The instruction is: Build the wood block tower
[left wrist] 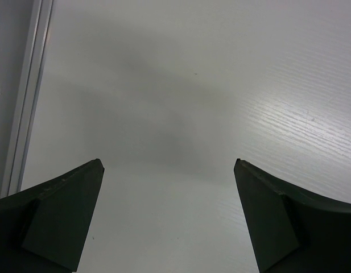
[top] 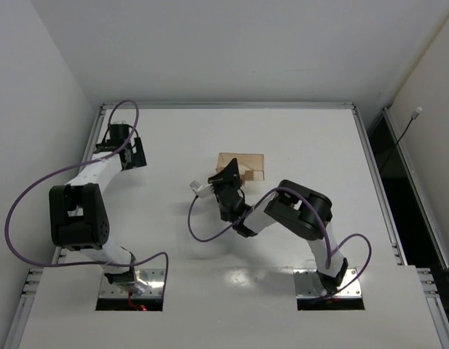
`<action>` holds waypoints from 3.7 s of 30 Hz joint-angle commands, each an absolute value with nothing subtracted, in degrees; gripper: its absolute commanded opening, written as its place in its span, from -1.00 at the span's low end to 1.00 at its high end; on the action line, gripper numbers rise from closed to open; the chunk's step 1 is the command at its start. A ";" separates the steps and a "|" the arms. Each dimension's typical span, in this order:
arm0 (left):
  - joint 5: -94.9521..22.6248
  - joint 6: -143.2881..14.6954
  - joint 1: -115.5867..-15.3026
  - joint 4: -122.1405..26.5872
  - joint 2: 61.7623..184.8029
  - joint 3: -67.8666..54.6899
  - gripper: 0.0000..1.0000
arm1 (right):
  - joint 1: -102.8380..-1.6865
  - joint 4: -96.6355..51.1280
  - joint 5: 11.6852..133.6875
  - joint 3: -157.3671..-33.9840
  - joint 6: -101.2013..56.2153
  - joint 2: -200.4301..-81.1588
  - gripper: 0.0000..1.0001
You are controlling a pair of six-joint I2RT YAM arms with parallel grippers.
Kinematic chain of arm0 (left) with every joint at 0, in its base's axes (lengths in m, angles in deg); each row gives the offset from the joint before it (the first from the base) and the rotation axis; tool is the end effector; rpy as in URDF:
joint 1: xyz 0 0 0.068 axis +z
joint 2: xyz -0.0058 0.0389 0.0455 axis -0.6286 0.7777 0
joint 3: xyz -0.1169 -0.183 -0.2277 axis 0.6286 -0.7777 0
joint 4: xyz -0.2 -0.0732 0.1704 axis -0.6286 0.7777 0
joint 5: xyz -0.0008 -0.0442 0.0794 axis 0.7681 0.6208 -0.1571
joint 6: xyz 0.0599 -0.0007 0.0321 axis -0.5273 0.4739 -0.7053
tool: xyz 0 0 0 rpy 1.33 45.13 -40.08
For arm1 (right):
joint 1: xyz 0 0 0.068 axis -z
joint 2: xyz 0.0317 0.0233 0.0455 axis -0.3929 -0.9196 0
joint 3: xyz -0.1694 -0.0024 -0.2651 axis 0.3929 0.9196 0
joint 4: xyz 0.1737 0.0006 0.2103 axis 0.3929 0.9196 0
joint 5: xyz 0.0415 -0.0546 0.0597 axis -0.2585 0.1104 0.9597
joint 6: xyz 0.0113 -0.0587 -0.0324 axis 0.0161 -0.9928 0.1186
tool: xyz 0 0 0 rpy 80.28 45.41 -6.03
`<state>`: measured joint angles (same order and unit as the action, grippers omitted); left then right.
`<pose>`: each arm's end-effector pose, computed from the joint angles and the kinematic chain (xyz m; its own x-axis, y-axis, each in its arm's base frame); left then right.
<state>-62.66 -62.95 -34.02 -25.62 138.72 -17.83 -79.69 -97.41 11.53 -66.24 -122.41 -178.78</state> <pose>0.3553 0.0477 0.2481 -0.6804 -0.2720 -0.6805 -0.4456 0.8908 0.0895 0.2619 0.3168 0.1562 0.0524 -0.9979 0.0374 0.0145 -0.0367 -0.9992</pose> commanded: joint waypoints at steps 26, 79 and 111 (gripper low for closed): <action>-57.70 -62.17 -33.32 -27.39 136.29 -16.61 0.98 | -77.82 -124.88 4.85 -72.59 -120.80 -173.18 -1.00; -47.24 -70.78 -36.48 -26.78 152.38 1.75 0.98 | -12.33 14.18 61.17 -134.13 -33.44 -192.16 -0.68; -37.66 -85.89 -71.81 -23.53 145.33 -1.71 0.98 | -26.31 9.87 71.30 -91.06 -38.19 -153.40 0.78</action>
